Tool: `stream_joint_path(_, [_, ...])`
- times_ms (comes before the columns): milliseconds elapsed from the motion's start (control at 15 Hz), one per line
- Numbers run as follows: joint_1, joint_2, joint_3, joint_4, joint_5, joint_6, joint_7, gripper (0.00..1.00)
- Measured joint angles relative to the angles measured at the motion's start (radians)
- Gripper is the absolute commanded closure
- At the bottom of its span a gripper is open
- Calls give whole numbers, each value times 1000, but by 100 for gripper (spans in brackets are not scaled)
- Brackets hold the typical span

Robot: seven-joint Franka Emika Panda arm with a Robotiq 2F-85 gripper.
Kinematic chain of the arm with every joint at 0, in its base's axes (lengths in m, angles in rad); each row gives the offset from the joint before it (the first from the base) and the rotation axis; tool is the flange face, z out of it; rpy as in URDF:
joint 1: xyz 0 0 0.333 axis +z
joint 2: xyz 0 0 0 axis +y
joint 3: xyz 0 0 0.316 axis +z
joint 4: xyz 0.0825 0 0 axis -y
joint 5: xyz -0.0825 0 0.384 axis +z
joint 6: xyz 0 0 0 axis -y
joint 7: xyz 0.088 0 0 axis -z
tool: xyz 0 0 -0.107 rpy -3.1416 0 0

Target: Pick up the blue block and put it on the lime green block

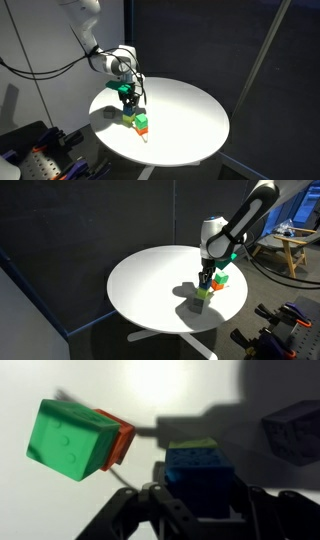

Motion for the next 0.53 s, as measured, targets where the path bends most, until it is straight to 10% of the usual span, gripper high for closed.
stream_joint_path(133, [0,7,0,8,0,-3,-1,19])
stream_joint_path(533, [0,12,1,14,0,-11,-2,0])
